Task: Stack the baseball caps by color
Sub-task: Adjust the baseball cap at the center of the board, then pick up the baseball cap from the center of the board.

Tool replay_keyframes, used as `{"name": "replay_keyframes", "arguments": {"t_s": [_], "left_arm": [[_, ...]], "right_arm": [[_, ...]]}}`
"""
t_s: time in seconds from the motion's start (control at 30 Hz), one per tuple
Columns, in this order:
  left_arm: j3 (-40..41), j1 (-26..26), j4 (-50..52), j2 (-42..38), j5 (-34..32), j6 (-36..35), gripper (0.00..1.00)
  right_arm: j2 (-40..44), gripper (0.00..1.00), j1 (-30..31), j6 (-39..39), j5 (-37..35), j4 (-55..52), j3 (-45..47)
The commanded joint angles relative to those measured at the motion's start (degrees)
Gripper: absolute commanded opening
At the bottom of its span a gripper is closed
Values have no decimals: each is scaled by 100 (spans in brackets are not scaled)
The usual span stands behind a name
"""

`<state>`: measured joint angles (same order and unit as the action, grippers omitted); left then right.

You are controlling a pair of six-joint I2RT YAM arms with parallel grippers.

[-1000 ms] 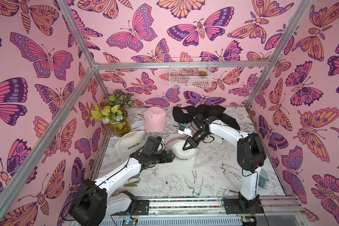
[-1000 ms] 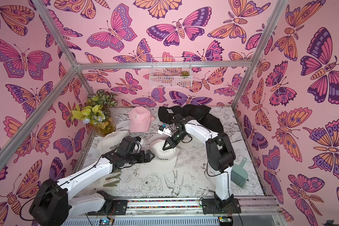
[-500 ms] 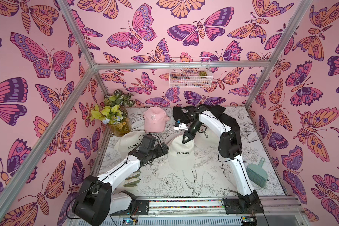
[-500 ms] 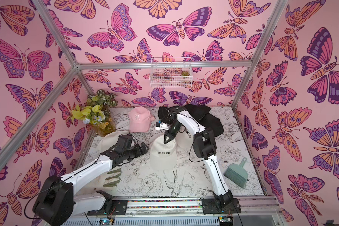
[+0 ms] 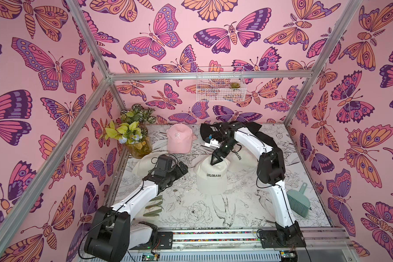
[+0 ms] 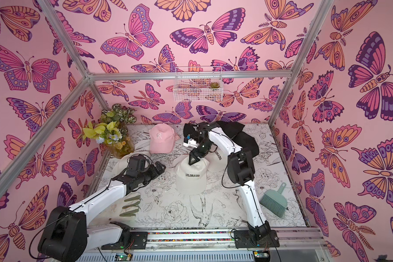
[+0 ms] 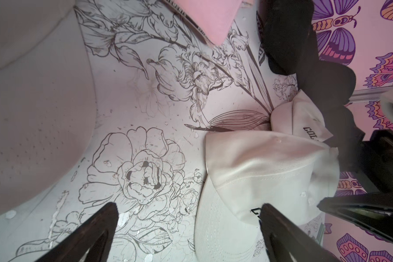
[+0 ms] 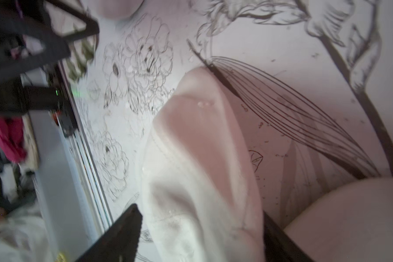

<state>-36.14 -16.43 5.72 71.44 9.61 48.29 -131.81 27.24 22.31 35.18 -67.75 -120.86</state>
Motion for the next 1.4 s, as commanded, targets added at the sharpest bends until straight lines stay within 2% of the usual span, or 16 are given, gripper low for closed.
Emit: {"name": "replay_keyframes", "arguments": {"t_s": [0.0, 0.07, 0.23, 0.3, 0.5, 0.67, 0.87, 1.07, 1.23, 1.37], "left_arm": [[-51, 80, -116, 19, -78, 75, 100], [-16, 87, -108, -47, -301, 180, 100], [160, 170, -76, -222, -722, 594, 100], [204, 201, -44, -265, -742, 847, 100], [400, 196, -382, -297, -779, 1337, 100], [845, 200, -575, -576, -1073, 2095, 100], [1384, 201, -572, -1045, -1468, 2950, 100], [1626, 198, -491, -985, -1544, 3778, 98], [1672, 197, -519, -930, -1896, 3771, 95], [2072, 227, -1267, -811, -2103, 3311, 93]], "right_arm": [[926, 99, -58, -1790, -495, 2033, 798], [1382, 99, -130, -2494, -686, 3029, 1459], [2649, 99, -149, -4104, -1717, 5768, 3593], [2997, 99, -149, -4483, -2167, 6302, 4139], [3815, 99, -151, -4889, -3222, 6632, 5098], [4514, 99, -208, -5238, -3520, 7452, 6065], [4808, 99, -437, -5522, -3231, 7781, 6639], [4867, 99, -729, -5933, -2698, 8262, 6986], [4958, 99, -791, -5888, -2665, 8216, 7067], [5074, 99, -796, -5846, -2973, 7973, 7084]]}}
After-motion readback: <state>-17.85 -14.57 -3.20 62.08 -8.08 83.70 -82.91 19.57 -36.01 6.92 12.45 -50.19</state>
